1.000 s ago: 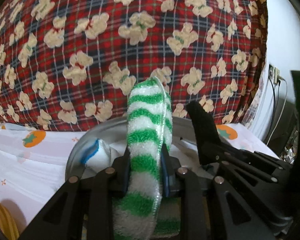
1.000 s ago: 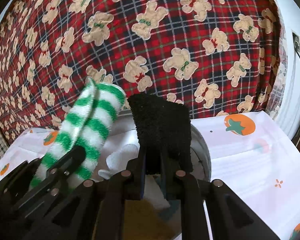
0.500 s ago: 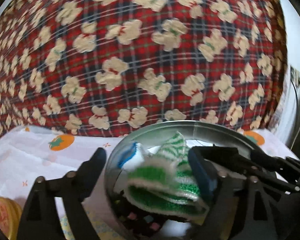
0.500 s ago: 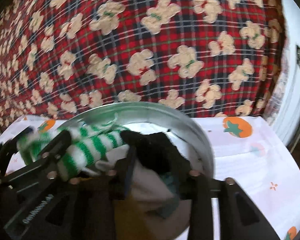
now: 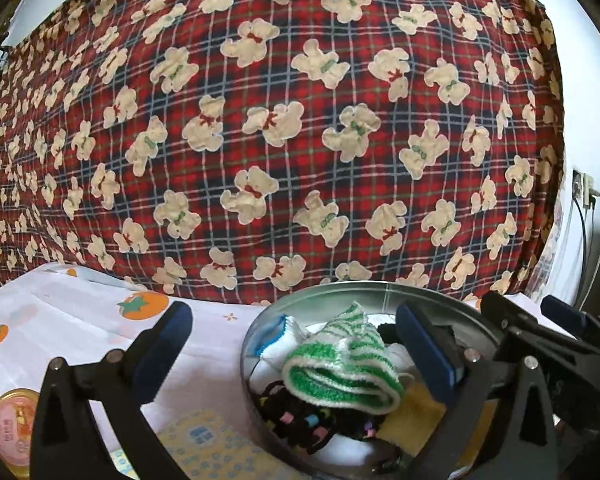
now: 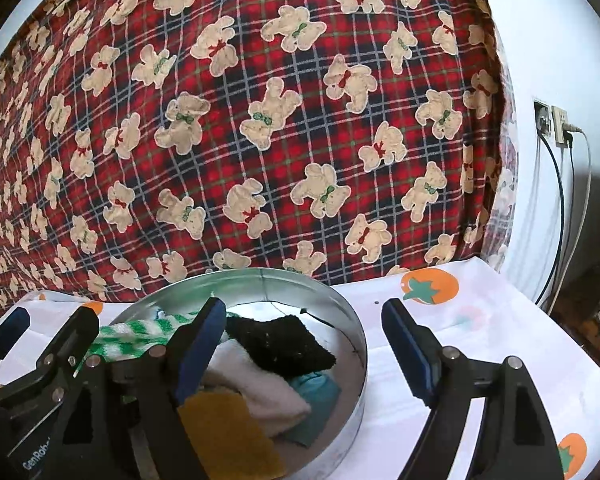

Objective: Organize soft objects
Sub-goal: 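Withdraw both open tools up and away from the tin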

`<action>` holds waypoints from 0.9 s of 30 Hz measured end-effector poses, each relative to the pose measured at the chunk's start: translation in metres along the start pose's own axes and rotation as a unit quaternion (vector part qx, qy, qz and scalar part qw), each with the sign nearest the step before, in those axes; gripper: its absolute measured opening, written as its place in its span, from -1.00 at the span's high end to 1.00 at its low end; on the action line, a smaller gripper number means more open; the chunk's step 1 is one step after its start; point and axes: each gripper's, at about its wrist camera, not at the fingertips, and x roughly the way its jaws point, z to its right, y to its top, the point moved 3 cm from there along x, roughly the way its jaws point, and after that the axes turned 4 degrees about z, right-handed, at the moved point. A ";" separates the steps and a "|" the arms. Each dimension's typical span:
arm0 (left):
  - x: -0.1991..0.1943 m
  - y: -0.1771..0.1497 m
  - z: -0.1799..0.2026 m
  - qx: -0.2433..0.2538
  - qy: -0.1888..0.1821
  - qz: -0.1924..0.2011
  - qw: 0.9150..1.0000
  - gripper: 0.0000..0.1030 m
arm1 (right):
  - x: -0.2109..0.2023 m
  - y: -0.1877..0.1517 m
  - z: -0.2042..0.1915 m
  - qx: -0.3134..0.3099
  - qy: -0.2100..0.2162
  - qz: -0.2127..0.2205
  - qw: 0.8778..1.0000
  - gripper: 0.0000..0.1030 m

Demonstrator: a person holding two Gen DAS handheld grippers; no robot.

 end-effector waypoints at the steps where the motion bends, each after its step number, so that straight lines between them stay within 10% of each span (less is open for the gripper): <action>1: -0.002 0.000 0.000 0.002 0.002 0.003 1.000 -1.00 | 0.000 -0.001 -0.001 -0.002 -0.001 0.000 1.000 -0.60; 27: -0.070 -0.012 -0.020 0.053 0.013 0.066 0.996 -1.00 | -0.045 -0.020 -0.017 -0.016 -0.015 0.043 0.999 -0.61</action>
